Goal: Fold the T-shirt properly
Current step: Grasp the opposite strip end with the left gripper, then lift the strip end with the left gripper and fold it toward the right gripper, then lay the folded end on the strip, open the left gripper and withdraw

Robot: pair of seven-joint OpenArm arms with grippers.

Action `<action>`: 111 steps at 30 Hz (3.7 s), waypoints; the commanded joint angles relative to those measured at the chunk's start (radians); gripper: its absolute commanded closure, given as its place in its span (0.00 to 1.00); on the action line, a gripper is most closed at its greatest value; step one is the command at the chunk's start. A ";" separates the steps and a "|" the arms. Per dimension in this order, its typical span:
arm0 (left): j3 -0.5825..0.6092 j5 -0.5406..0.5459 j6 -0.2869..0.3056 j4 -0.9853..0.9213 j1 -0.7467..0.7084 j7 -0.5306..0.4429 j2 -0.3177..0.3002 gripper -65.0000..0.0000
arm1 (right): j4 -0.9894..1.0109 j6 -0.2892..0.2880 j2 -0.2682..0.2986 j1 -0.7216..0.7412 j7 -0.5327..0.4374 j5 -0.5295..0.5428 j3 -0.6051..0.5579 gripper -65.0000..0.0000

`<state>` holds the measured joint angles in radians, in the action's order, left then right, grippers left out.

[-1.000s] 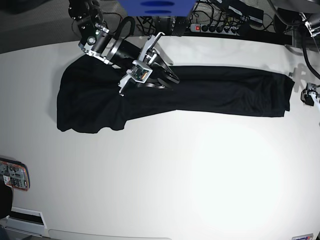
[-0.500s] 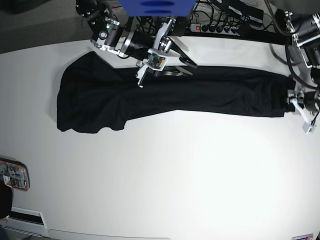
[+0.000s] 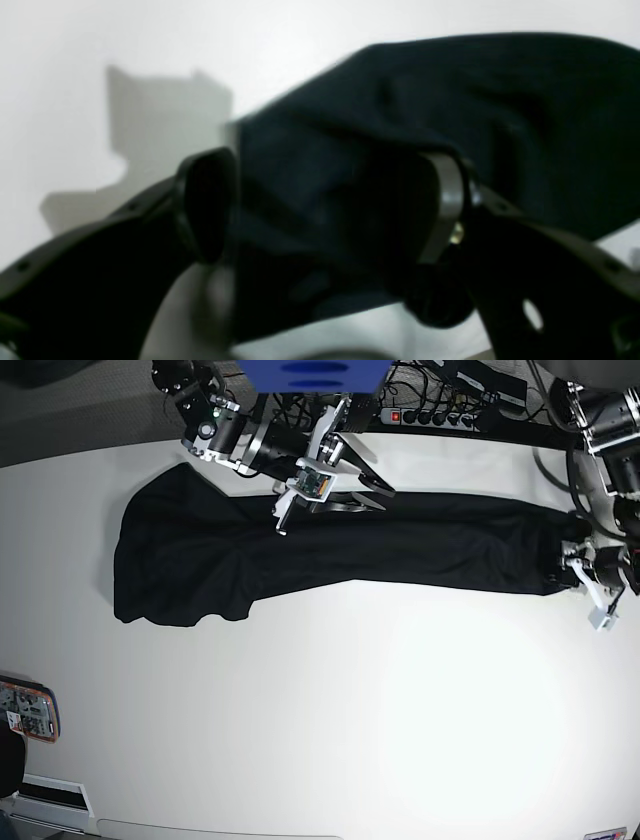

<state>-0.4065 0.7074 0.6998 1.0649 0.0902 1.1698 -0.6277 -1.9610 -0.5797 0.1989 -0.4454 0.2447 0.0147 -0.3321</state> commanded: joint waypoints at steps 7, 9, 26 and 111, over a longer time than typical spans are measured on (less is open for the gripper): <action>0.005 0.053 -0.002 0.082 -0.089 0.042 0.015 0.25 | -0.018 -0.004 -0.003 0.003 -0.031 0.018 0.000 0.79; 0.005 0.051 -0.002 0.082 -0.105 0.042 0.032 0.25 | -0.018 -0.003 -0.003 0.003 -0.023 0.018 0.000 0.79; -0.001 0.054 -0.002 0.084 -0.088 0.040 0.068 1.00 | -0.018 -0.003 -0.005 0.024 0.038 0.018 -0.040 0.79; 0.412 0.387 -0.081 0.657 0.082 0.226 0.552 0.74 | -0.015 -0.009 -0.002 0.129 0.140 0.212 0.677 0.79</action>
<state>0.0082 1.0599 0.6170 1.6897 0.1440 1.4063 -0.0788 -1.9583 -0.6003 0.1825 -0.3286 0.4282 0.2043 0.3305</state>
